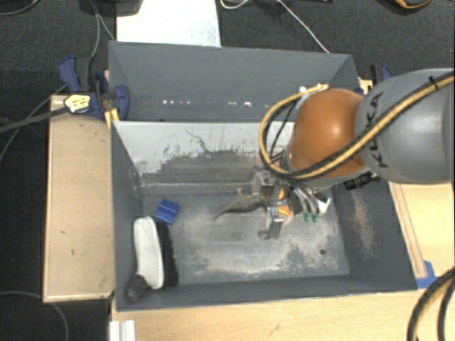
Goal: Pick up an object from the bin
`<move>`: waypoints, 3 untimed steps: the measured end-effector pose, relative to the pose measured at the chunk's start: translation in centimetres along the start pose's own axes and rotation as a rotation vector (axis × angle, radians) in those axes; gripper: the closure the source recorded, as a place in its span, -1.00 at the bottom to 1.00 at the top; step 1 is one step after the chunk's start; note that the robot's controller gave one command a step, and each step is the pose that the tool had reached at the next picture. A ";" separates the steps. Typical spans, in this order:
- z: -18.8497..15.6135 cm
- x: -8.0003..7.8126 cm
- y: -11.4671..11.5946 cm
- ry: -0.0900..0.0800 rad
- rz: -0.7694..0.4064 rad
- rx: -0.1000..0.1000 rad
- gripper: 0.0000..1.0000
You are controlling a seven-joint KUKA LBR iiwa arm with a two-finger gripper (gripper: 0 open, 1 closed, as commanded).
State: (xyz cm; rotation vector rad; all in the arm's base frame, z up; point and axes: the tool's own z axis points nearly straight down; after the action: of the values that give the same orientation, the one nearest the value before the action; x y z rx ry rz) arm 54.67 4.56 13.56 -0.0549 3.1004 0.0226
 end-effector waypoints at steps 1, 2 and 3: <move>0.0 0.0 0.0 0.000 0.001 0.000 -1.00; 4.9 -2.8 -0.6 -0.003 -0.045 0.000 -1.00; 5.9 -2.5 -0.8 -0.002 0.022 -0.001 -1.00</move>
Offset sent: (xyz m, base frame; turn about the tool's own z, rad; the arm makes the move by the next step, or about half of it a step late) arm 0.0291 -0.0039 -0.0459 -0.0457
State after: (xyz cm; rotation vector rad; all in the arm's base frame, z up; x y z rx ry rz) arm 57.47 3.92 7.74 -0.0201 3.0992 0.0245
